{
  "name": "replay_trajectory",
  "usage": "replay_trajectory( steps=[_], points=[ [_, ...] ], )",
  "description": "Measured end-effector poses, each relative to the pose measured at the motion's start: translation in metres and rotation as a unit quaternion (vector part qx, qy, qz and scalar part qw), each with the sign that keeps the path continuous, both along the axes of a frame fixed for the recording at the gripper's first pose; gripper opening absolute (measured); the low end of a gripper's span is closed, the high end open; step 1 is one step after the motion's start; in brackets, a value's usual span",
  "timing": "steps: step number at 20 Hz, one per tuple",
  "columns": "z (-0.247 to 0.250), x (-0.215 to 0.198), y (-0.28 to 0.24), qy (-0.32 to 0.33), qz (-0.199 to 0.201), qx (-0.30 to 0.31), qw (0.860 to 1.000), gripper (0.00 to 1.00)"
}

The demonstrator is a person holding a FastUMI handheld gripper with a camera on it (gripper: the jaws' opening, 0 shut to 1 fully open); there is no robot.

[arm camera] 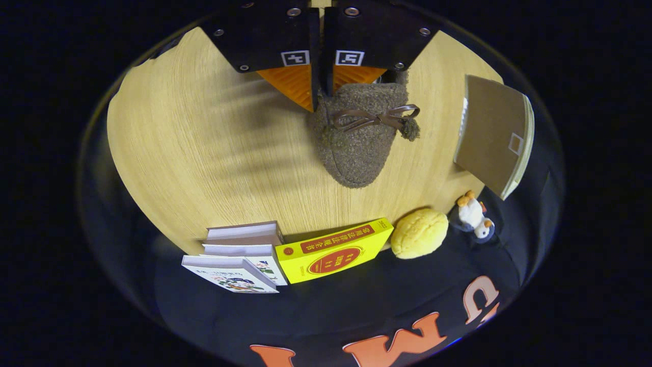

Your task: Open the storage box then place both shoes into the box .Put the left shoe in first, then the right shoe, with the right side of both shoes facing outward in a uniform manner.

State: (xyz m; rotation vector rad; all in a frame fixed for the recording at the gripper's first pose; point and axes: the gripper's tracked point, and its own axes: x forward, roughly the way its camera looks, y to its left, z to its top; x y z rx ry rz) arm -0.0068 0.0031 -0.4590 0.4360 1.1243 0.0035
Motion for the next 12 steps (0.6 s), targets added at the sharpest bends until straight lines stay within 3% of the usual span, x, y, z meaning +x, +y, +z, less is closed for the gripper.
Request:
replay_trajectory(
  steps=[5,12],
  points=[
    [0.072,0.019,0.045,-0.03,0.004,0.008,0.999,0.04],
    [0.158,0.052,0.143,-0.074,0.053,0.022,0.996,0.04]
  ],
)
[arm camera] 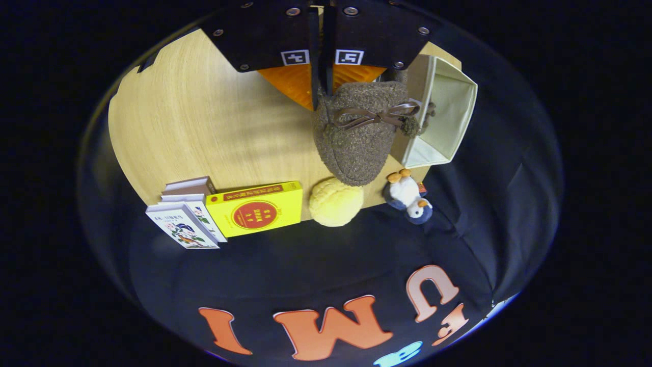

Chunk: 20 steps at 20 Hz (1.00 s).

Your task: Open the storage box then place both shoes into the box .Put the left shoe in first, then the right shoe, with the right side of both shoes facing outward in a uniform manner.

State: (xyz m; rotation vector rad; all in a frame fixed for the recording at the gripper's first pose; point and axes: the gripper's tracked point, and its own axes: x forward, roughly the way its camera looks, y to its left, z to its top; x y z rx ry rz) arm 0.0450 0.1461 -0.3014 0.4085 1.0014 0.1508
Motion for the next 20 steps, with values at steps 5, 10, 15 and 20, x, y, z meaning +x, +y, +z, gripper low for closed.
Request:
replay_trajectory(
  steps=[5,10,15,20],
  points=[
    [0.024,0.02,0.089,-0.017,0.038,0.006,0.999,0.04],
    [0.042,0.025,0.156,-0.012,0.067,0.027,0.997,0.04],
    [0.027,0.026,0.197,0.003,0.085,0.015,0.996,0.04],
    [0.006,0.033,0.206,0.02,0.094,-0.014,0.995,0.09]
  ],
)
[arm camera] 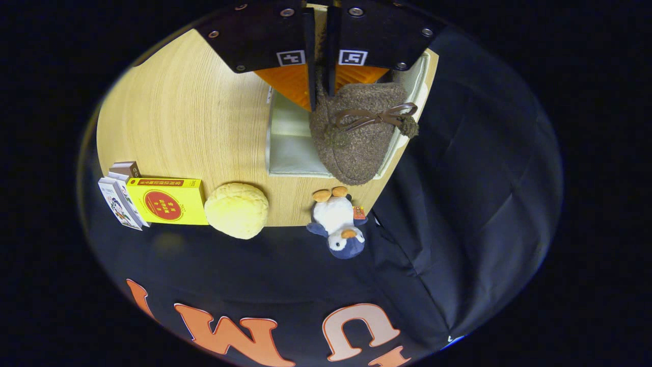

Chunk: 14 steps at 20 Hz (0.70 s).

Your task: Open the storage box then place both shoes into the box .Put the left shoe in first, then the right shoe, with the right side of both shoes facing outward in a uniform manner.

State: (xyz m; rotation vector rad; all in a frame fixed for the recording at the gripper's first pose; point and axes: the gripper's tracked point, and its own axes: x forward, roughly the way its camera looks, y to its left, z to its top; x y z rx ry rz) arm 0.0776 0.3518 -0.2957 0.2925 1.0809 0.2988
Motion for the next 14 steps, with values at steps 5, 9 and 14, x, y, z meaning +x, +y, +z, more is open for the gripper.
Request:
replay_trajectory(
  steps=[5,9,14],
  points=[
    [-0.001,-0.004,-0.014,-0.006,-0.004,-0.045,0.999,0.26],
    [0.032,-0.003,-0.024,-0.041,-0.008,-0.017,0.999,0.34],
    [0.069,-0.002,-0.058,-0.091,-0.027,0.007,0.995,0.41]
  ],
)
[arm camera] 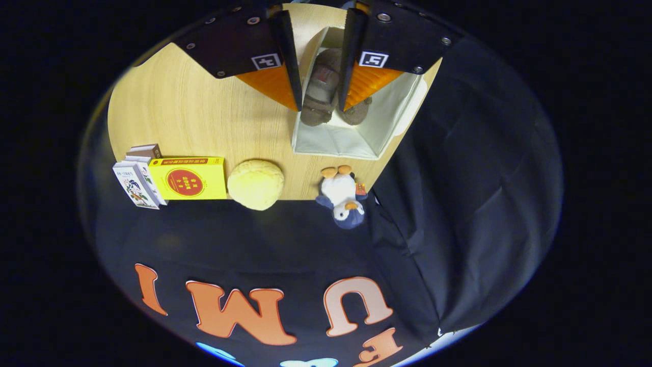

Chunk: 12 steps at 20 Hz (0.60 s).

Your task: Open the storage box then place both shoes into the box .Put the left shoe in first, then the right shoe, with the right side of both shoes facing outward in a uniform manner.

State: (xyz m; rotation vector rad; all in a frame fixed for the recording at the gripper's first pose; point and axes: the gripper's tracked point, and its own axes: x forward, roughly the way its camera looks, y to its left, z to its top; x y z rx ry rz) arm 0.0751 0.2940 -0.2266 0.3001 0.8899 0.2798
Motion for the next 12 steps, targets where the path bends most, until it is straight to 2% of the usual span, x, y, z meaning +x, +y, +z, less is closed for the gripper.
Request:
replay_trajectory(
  steps=[4,8,12],
  points=[
    [0.042,-0.007,-0.046,-0.035,-0.015,0.024,0.999,0.49],
    [0.091,-0.007,-0.102,-0.102,-0.037,0.038,0.993,0.52],
    [0.103,-0.004,-0.166,-0.174,-0.059,-0.005,0.983,0.61]
  ],
)
